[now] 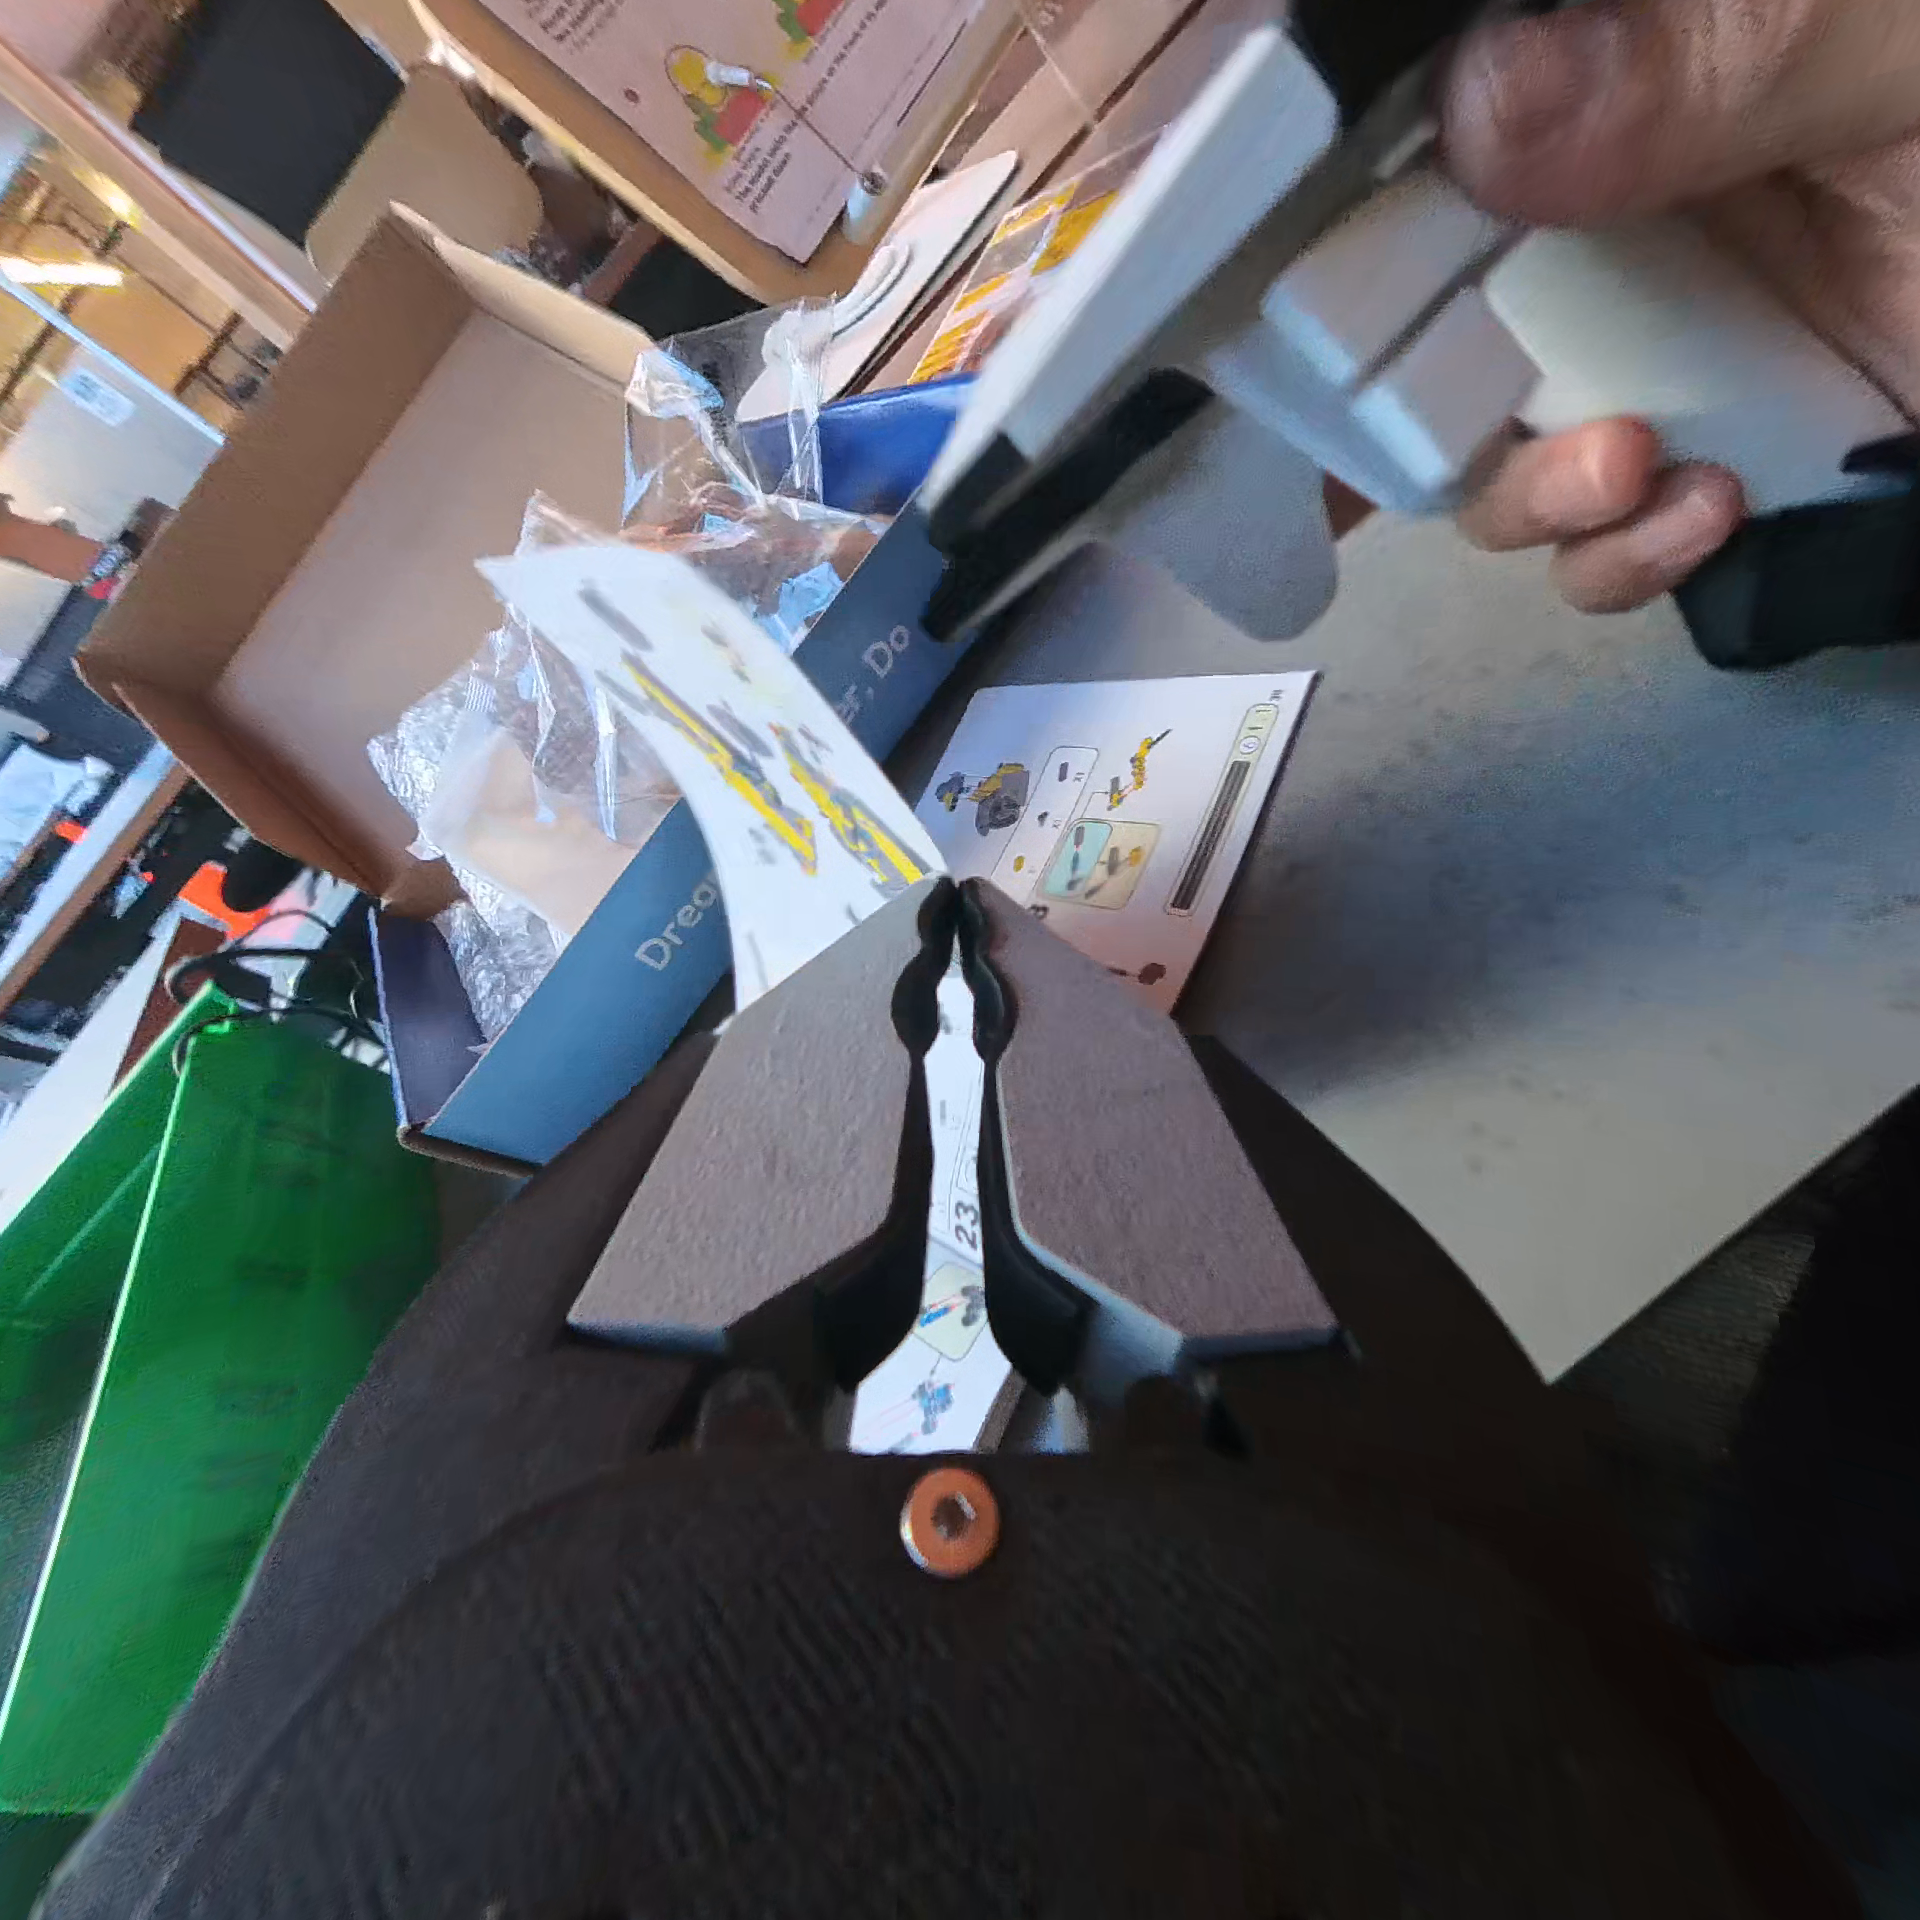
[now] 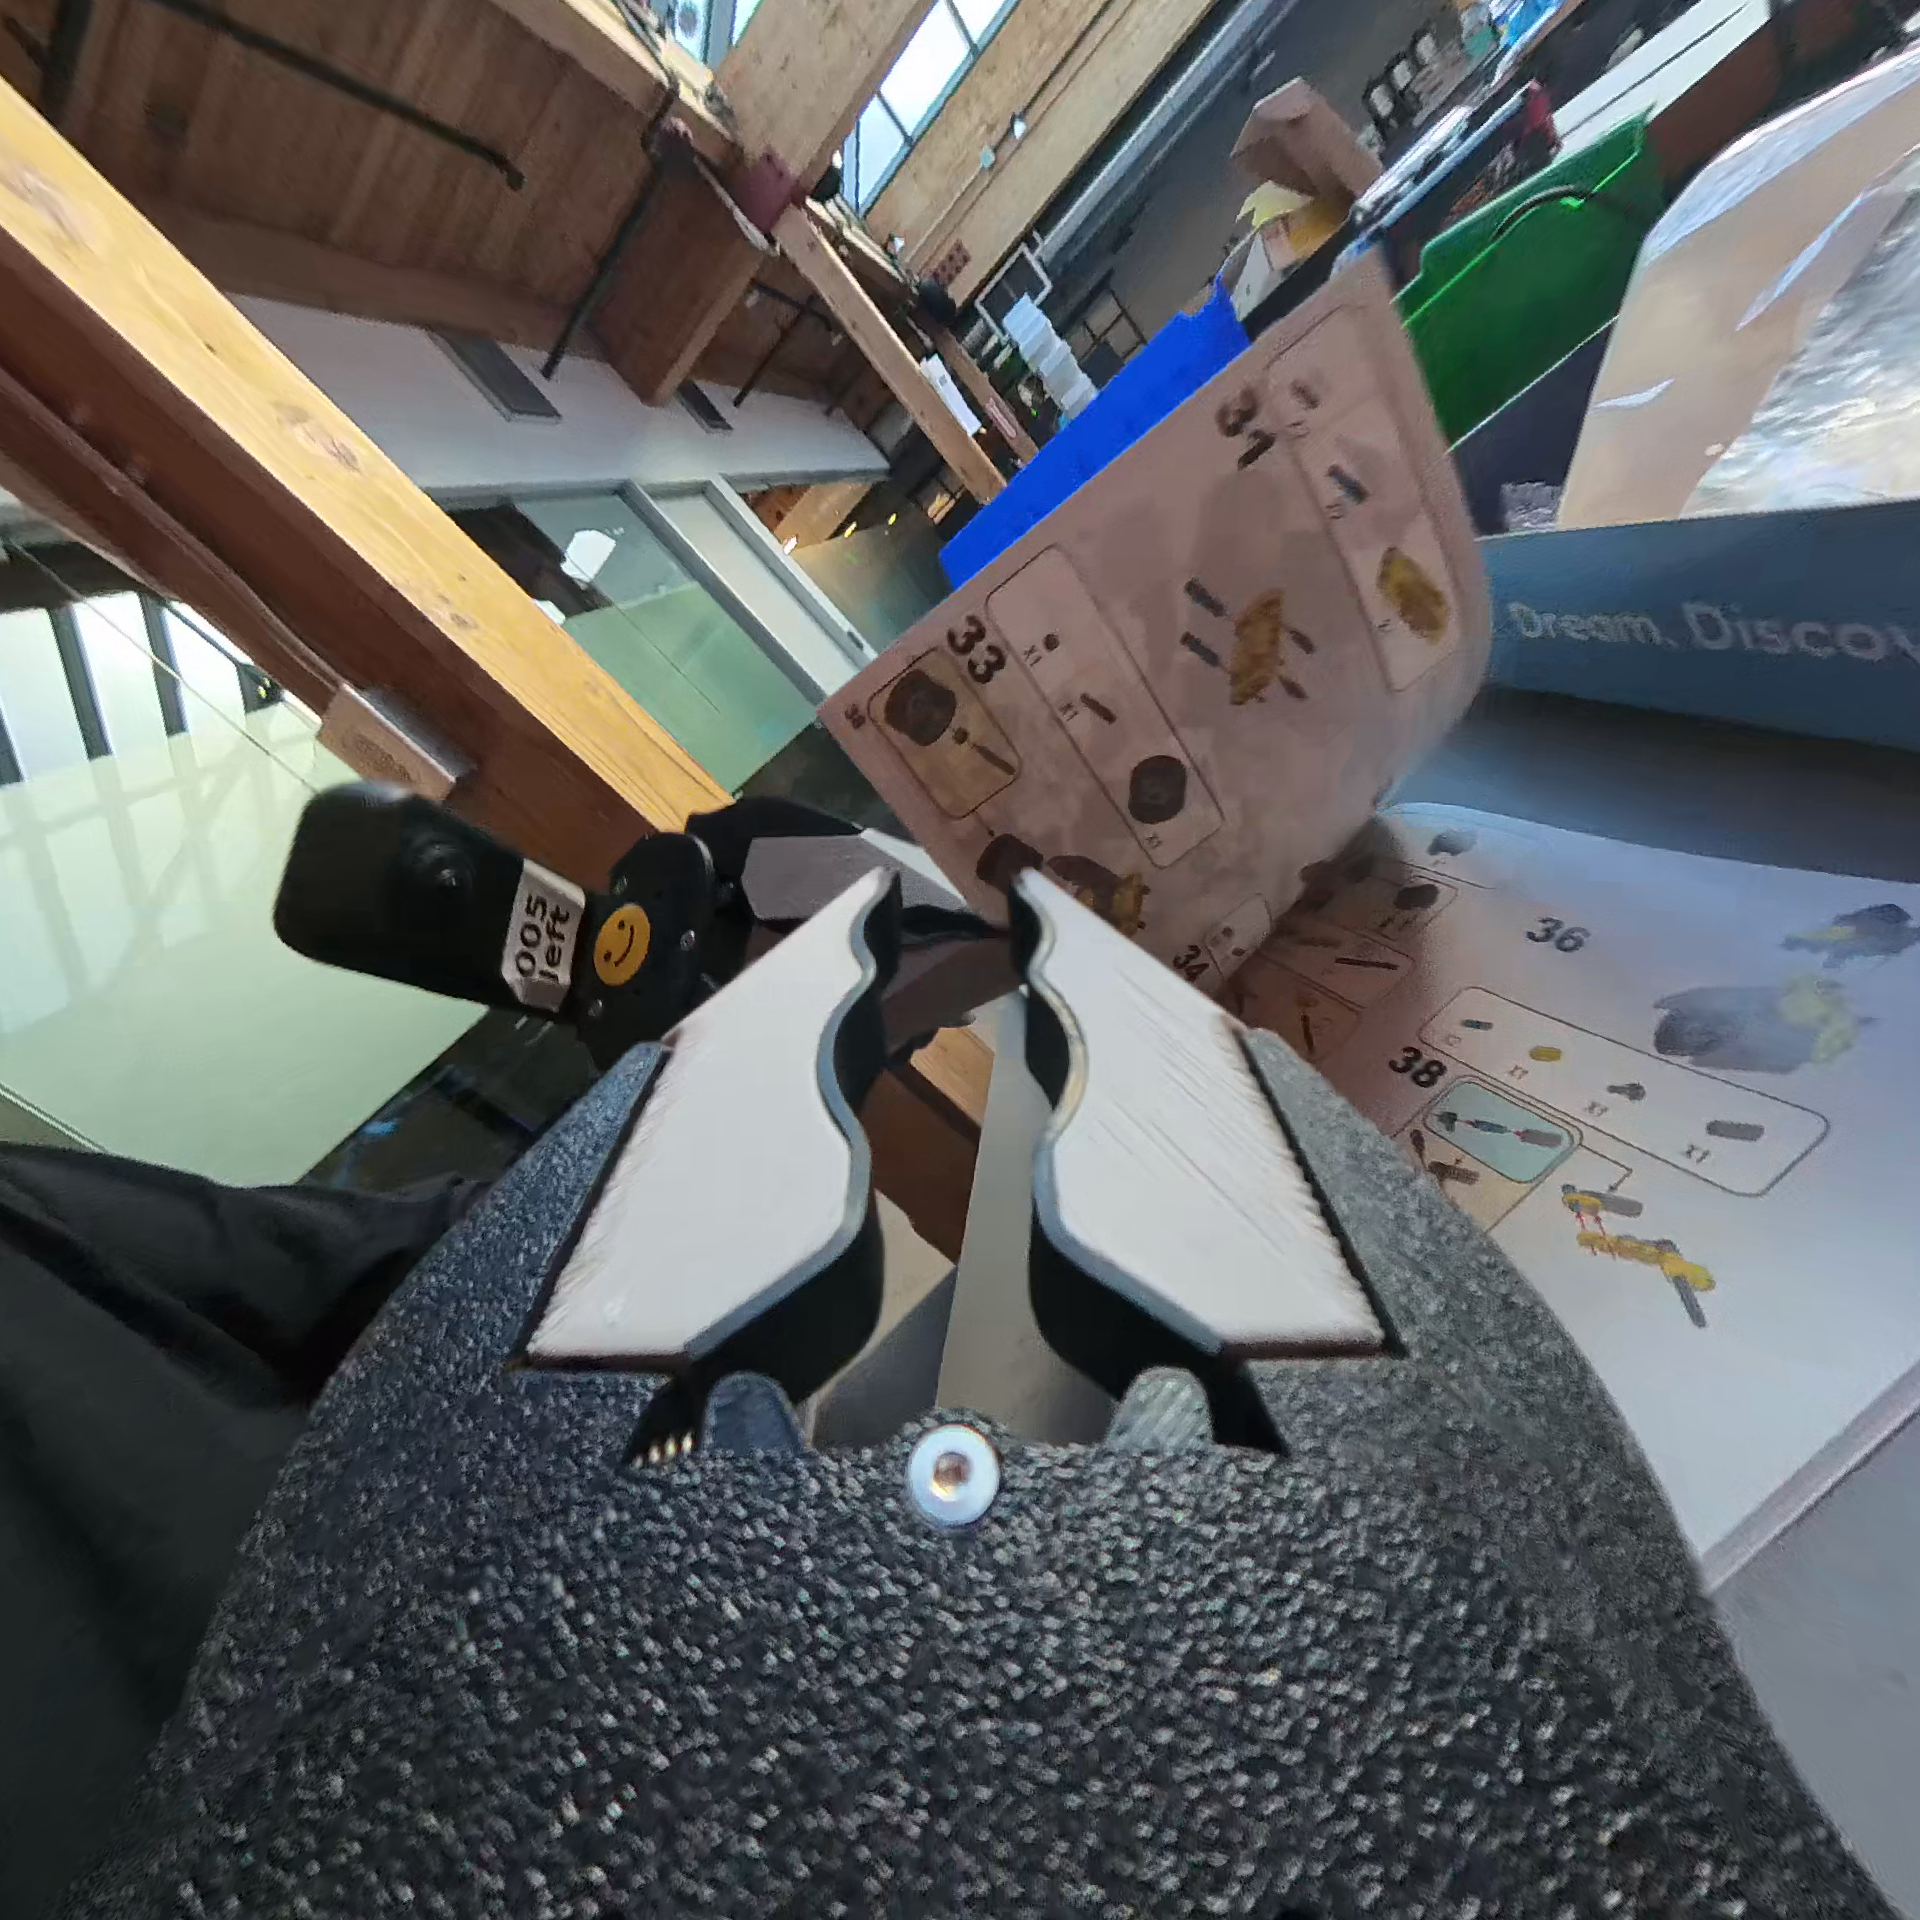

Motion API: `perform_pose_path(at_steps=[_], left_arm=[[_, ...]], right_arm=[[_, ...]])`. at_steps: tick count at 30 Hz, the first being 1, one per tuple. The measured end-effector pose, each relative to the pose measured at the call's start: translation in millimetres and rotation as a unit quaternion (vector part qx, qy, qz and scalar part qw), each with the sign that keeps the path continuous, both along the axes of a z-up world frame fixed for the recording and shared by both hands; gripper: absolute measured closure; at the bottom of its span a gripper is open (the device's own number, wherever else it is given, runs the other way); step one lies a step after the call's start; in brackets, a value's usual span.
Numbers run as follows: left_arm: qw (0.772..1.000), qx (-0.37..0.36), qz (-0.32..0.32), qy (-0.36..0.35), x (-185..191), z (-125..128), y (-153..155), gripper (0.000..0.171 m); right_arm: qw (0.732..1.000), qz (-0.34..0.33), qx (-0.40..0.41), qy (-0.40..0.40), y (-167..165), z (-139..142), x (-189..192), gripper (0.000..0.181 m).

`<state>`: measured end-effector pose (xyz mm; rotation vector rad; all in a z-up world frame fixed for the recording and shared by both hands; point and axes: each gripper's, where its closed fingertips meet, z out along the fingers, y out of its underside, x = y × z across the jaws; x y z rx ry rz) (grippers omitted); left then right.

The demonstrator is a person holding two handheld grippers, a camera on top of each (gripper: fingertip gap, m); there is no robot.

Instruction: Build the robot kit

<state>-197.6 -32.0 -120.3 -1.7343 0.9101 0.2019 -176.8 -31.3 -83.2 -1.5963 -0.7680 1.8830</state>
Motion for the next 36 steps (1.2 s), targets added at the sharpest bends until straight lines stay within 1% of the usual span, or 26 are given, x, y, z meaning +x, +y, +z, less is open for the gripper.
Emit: perform_pose_path(at_steps=[2, 5, 6, 8, 9, 10, 11, 12, 13, 15, 17, 19, 20, 22, 24, 25, 27, 29, 32, 33, 34, 36], left_arm=[[1.0, 0.011, -0.011, 0.01, 4.1, -1.0, -2.9, 0.171], [0.999, 0.011, -0.034, 0.001, 10.7, -7.0, -6.6, 0.171], [0.999, 0.01, -0.04, -0.001, 11.6, -9.8, -7.9, 0.171], [0.999, 0.007, -0.046, -0.009, 10.1, -14.6, -10.4, 0.171], [0.999, 0.005, -0.046, -0.015, 8.4, -16.8, -11.3, 0.171], [0.999, 0.0, -0.049, -0.022, 8.0, -19.2, -12.5, 0.171], [0.998, -0.01, -0.052, -0.025, 8.0, -23.1, -13.7, 0.171], [0.998, -0.018, -0.054, -0.025, 8.3, -26.8, -14.8, 0.171], [0.998, -0.024, -0.056, -0.025, 8.8, -29.0, -16.1, 0.171], [0.997, -0.041, -0.064, -0.029, 10.9, -33.2, -19.8, 0.171], [0.99, -0.101, -0.083, -0.061, 14.9, -41.2, -29.3, 0.154], [0.976, -0.164, -0.08, -0.119, 10.7, -41.9, -36.8, 0.133], [0.966, -0.191, -0.074, -0.156, 5.6, -39.1, -38.7, 0.126], [0.944, -0.234, -0.035, -0.232, -13.8, -33.9, -32.1, 0.127], [0.913, -0.278, 0.006, -0.299, -33.4, -32.6, -19.0, 0.129], [0.894, -0.297, 0.021, -0.334, -41.1, -31.6, -11.3, 0.136], [0.859, -0.325, 0.028, -0.395, -49.9, -29.9, 3.0, 0.139], [0.838, -0.329, 0.05, -0.432, -63.3, -30.4, 17.1, 0.144], [0.803, -0.349, 0.031, -0.483, -59.4, -25.2, 22.8, 0.142], [0.794, -0.357, 0.026, -0.49, -55.9, -26.0, 23.6, 0.142], [0.793, -0.362, 0.027, -0.49, -52.7, -28.4, 25.0, 0.142], [0.803, -0.365, 0.04, -0.469, -47.6, -35.6, 28.6, 0.138]], right_arm=[[1.0, -0.015, -0.015, 0.005, 8.8, 3.7, 4.0, 0.148], [0.999, -0.016, -0.028, 0.0, 16.0, 9.1, 2.9, 0.139], [0.999, -0.017, -0.03, -0.011, 18.5, 8.5, -0.1, 0.137], [0.998, -0.022, -0.038, -0.038, 23.6, 4.4, -8.3, 0.125], [0.998, -0.02, -0.041, -0.043, 24.2, 4.6, -12.6, 0.123], [0.998, -0.012, -0.043, -0.044, 22.8, 5.2, -17.5, 0.123], [0.998, 0.0, -0.039, -0.051, 19.1, 3.3, -23.2, 0.127], [0.997, 0.013, -0.033, -0.064, 15.0, -1.3, -29.3, 0.137], [0.996, 0.023, -0.027, -0.08, 11.5, -6.8, -35.0, 0.14], [0.994, 0.036, -0.014, -0.107, 4.7, -16.8, -43.8, 0.142], [0.992, 0.042, 0.001, -0.123, -0.2, -24.0, -48.4, 0.142], [0.989, 0.043, 0.013, -0.143, -3.0, -34.0, -49.5, 0.146], [0.988, 0.046, 0.017, -0.149, -4.7, -38.0, -49.2, 0.146], [0.986, 0.048, 0.02, -0.159, -6.8, -46.4, -47.5, 0.144], [0.982, 0.043, 0.017, -0.184, -4.4, -59.7, -45.6, 0.144], [0.982, 0.046, 0.006, -0.184, -3.9, -61.0, -45.1, 0.144], [0.983, 0.049, -0.001, -0.178, -2.8, -58.7, -43.6, 0.144], [0.979, 0.047, 0.011, -0.197, -2.4, -62.8, -40.7, 0.144], [0.975, 0.042, 0.023, -0.215, -1.2, -67.3, -35.9, 0.144], [0.976, 0.041, 0.022, -0.213, -1.0, -66.8, -34.4, 0.144], [0.977, 0.039, 0.019, -0.21, -0.1, -66.0, -32.7, 0.145], [0.977, 0.026, 0.021, -0.21, 3.1, -65.2, -28.5, 0.144]])
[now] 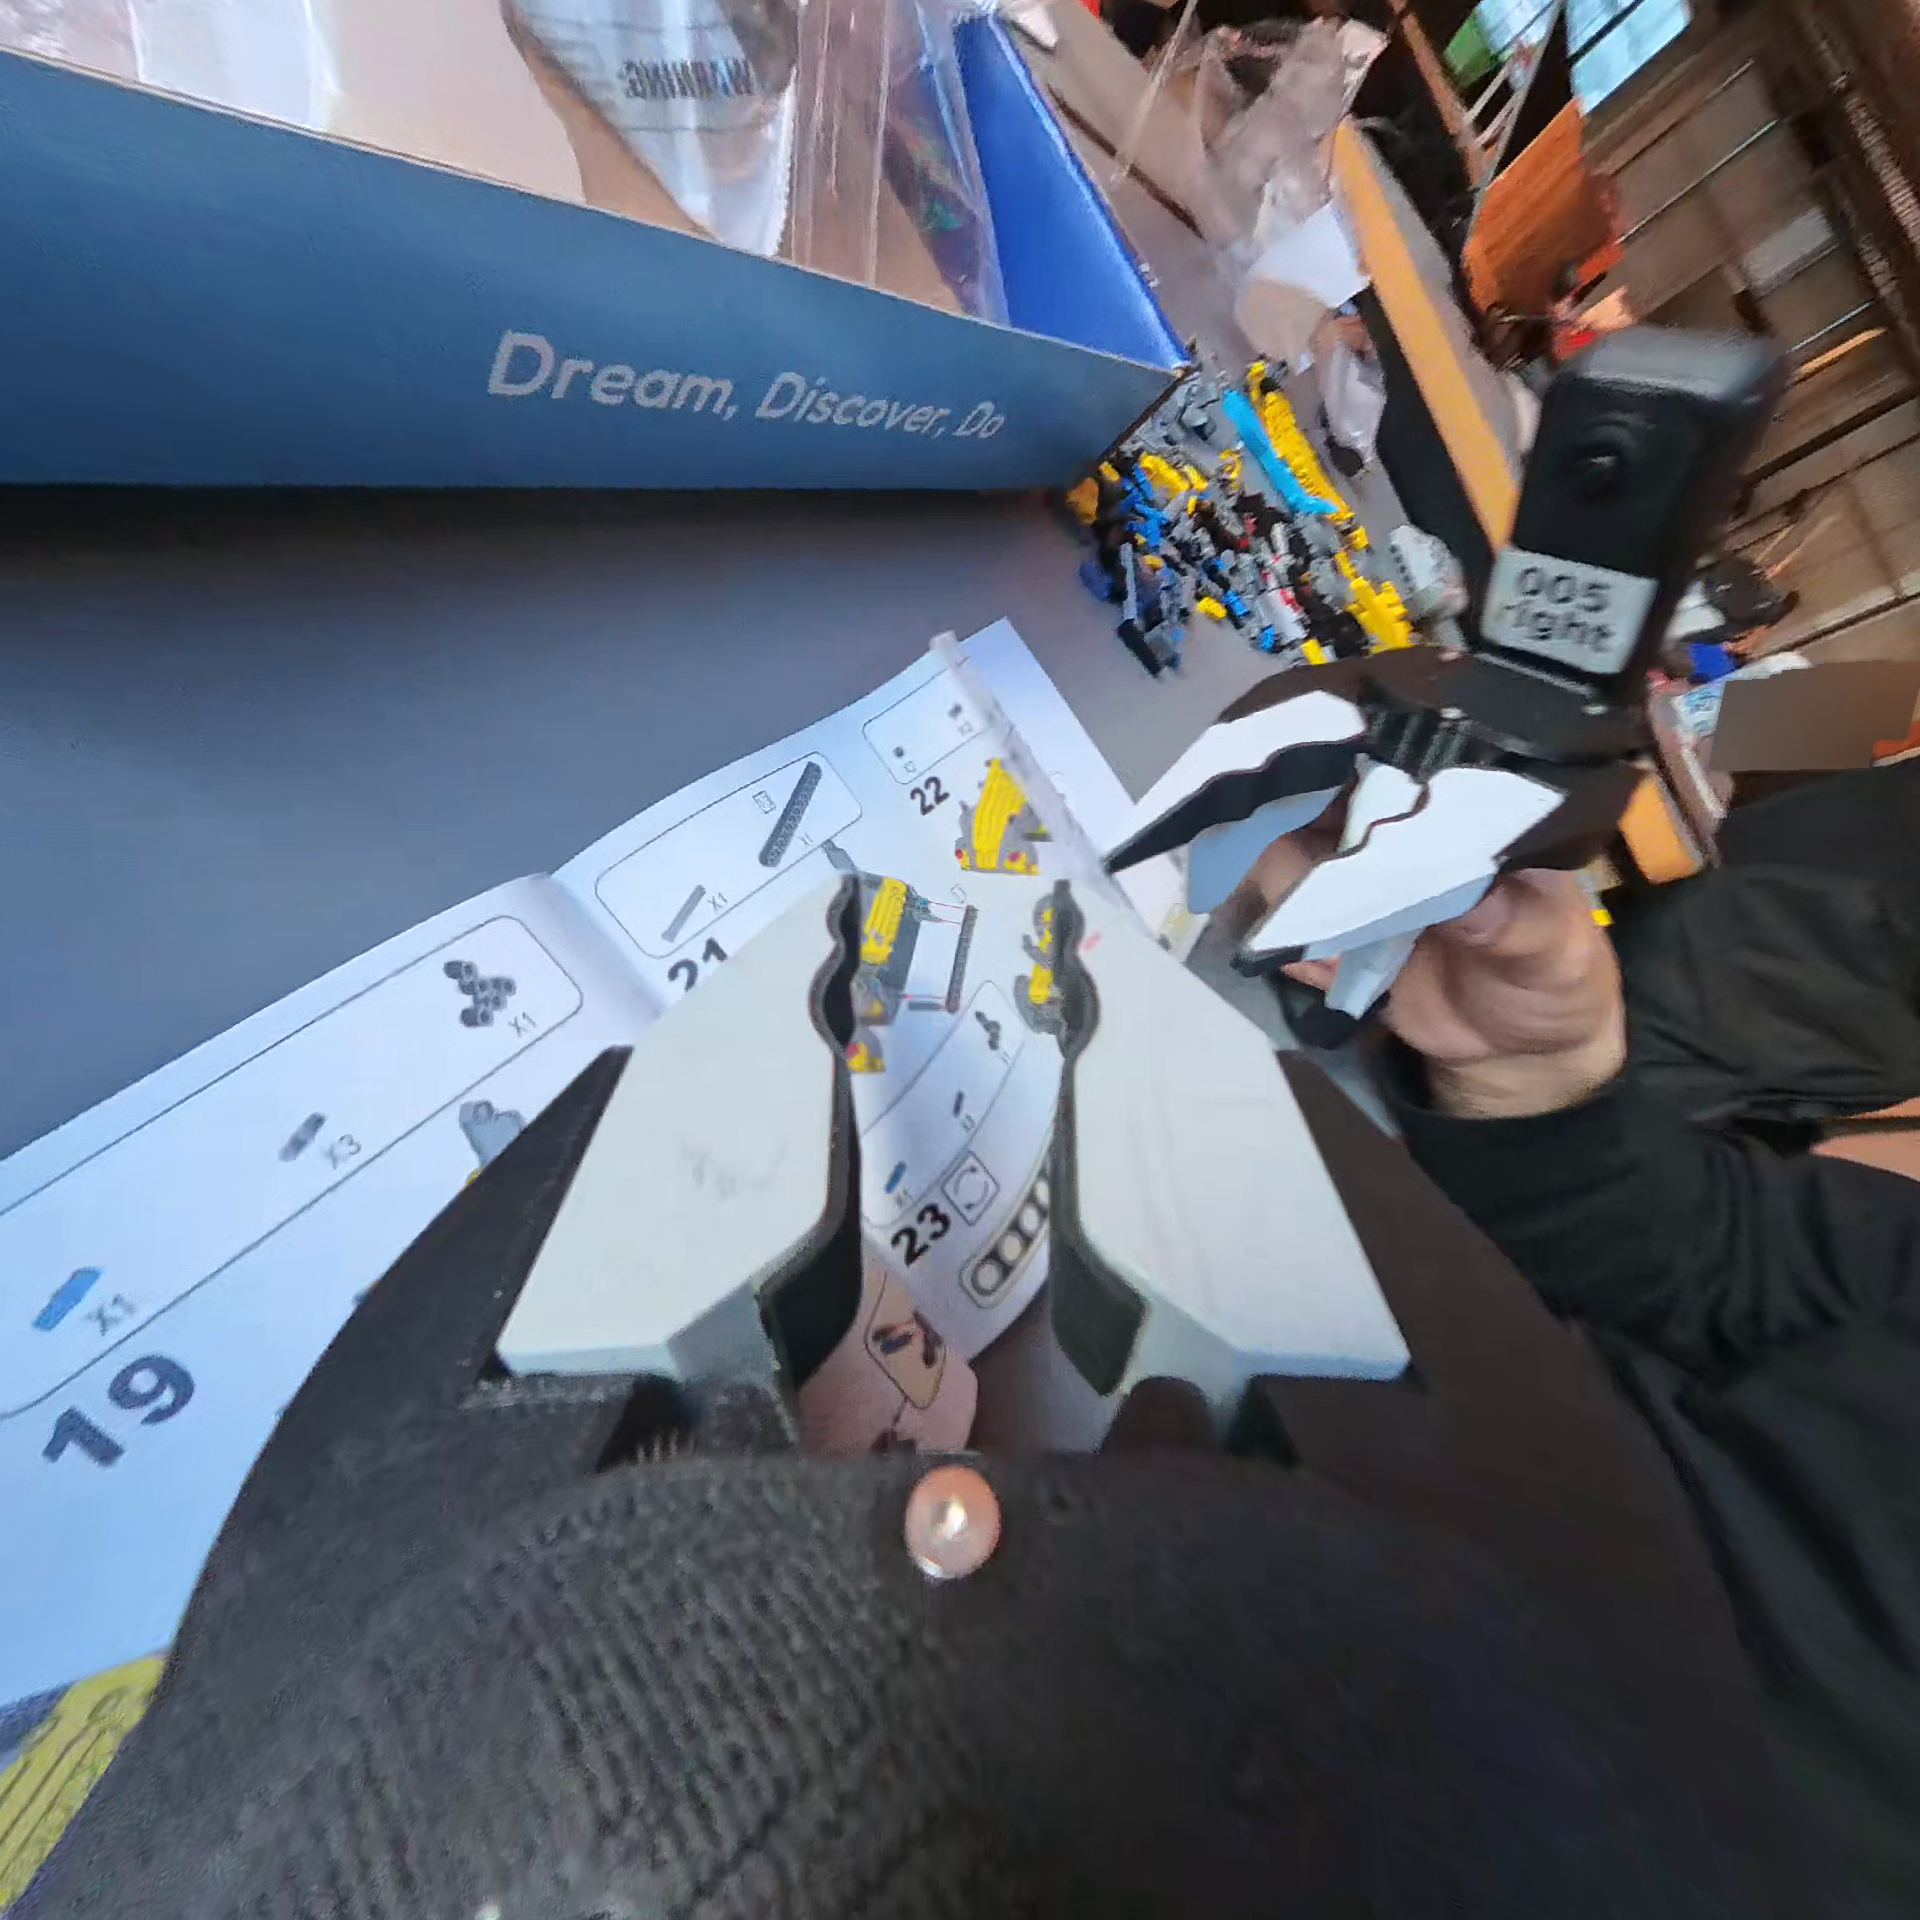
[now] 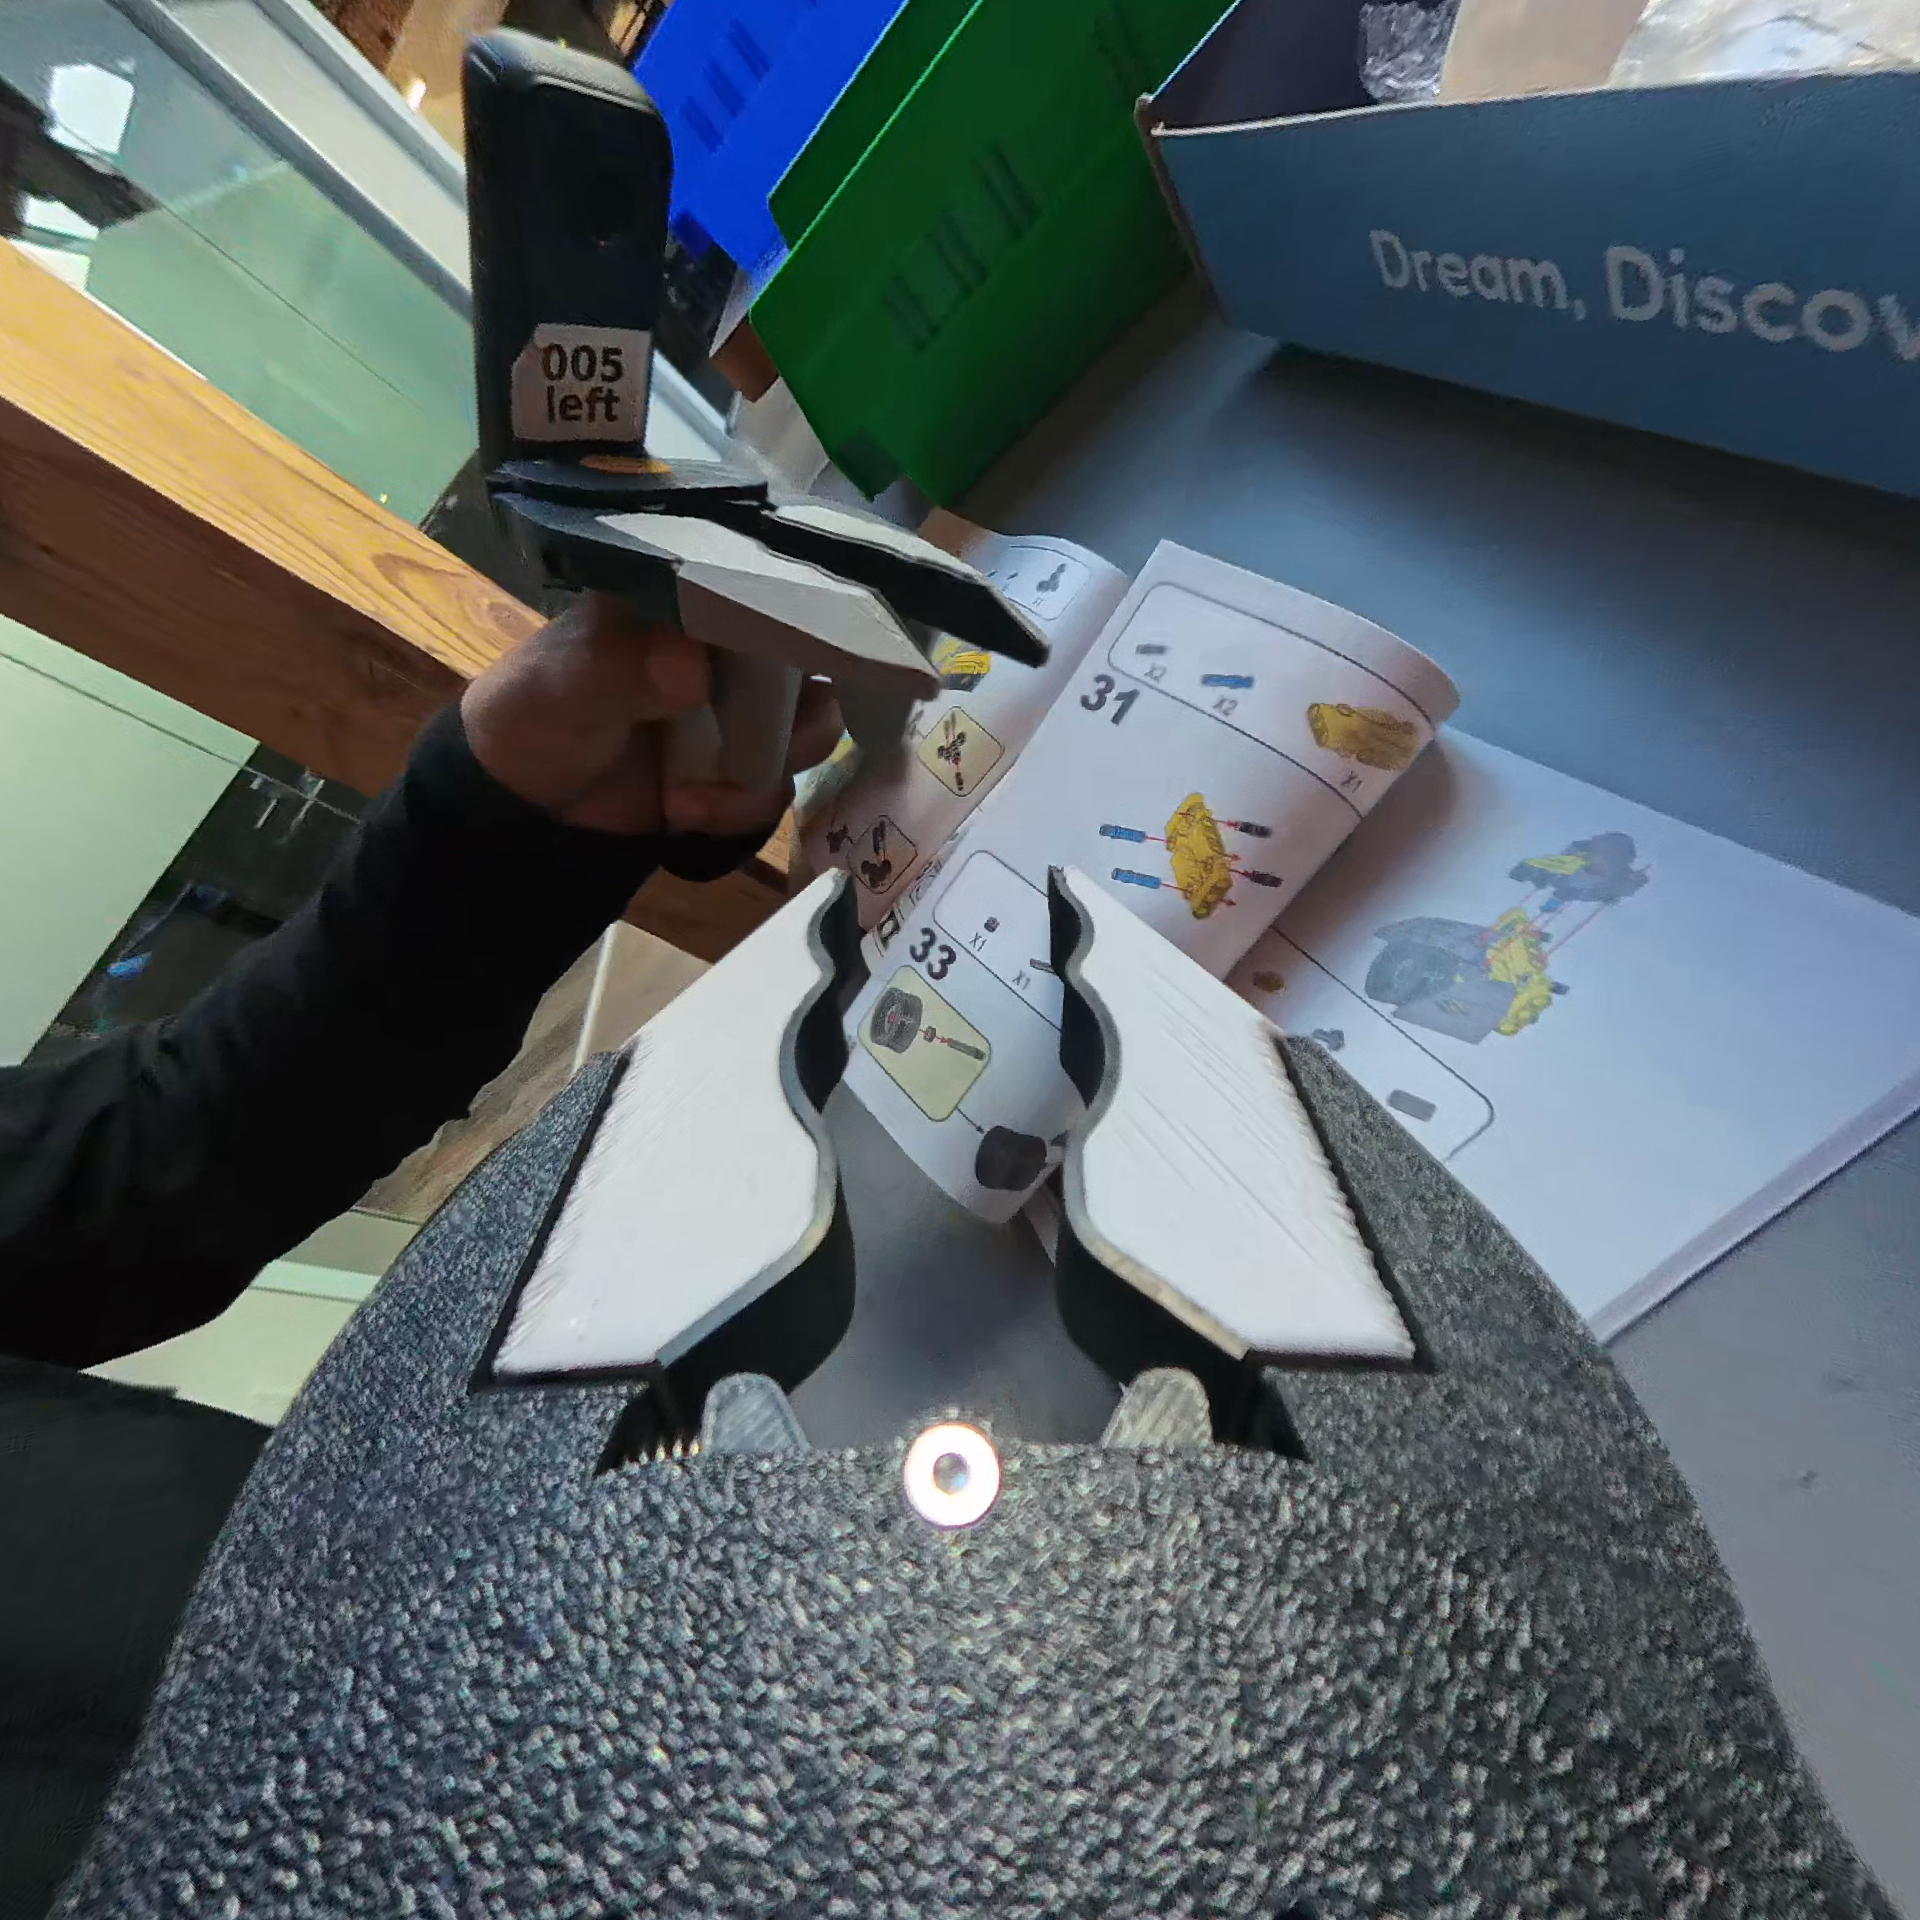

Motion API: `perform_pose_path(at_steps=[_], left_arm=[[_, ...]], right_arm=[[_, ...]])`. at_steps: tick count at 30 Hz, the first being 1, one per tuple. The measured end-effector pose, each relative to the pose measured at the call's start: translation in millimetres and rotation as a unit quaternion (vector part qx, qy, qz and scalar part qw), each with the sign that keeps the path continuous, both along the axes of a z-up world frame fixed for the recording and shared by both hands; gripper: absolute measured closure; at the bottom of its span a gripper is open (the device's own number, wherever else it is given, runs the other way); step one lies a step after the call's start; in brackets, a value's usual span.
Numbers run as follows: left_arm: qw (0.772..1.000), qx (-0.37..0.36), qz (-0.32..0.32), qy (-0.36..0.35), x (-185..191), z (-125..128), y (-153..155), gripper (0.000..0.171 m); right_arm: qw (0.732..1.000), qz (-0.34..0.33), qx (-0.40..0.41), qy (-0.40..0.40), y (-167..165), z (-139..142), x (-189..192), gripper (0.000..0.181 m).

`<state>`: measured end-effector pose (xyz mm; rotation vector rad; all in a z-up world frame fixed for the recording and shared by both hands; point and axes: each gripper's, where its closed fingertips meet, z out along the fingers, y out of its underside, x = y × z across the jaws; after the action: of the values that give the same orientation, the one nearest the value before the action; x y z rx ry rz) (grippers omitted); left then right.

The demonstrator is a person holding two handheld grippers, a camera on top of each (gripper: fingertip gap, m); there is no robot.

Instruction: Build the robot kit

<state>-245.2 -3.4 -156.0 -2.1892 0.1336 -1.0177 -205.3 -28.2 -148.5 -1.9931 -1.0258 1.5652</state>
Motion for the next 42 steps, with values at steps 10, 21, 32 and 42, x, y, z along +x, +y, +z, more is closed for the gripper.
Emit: perform_pose_path(at_steps=[10, 21, 32, 42], left_arm=[[1.0, -0.007, -0.017, 0.019, 33.1, -4.2, 18.8, 0.124], [1.0, -0.01, -0.011, 0.013, 32.0, -7.3, 18.6, 0.126], [0.998, 0.014, -0.059, -0.008, 53.0, 1.6, 17.7, 0.171], [0.996, 0.028, -0.072, -0.037, 61.6, 10.4, 21.6, 0.171]], right_arm=[[1.0, -0.023, 0.01, 0.003, 6.6, 1.3, 16.4, 0.137], [1.0, -0.026, -0.004, 0.012, 9.6, 1.8, 24.8, 0.138], [0.998, -0.032, 0.025, -0.041, 12.0, -11.5, 25.4, 0.137], [0.998, -0.034, 0.026, -0.05, 13.1, -14.2, 27.4, 0.136]])
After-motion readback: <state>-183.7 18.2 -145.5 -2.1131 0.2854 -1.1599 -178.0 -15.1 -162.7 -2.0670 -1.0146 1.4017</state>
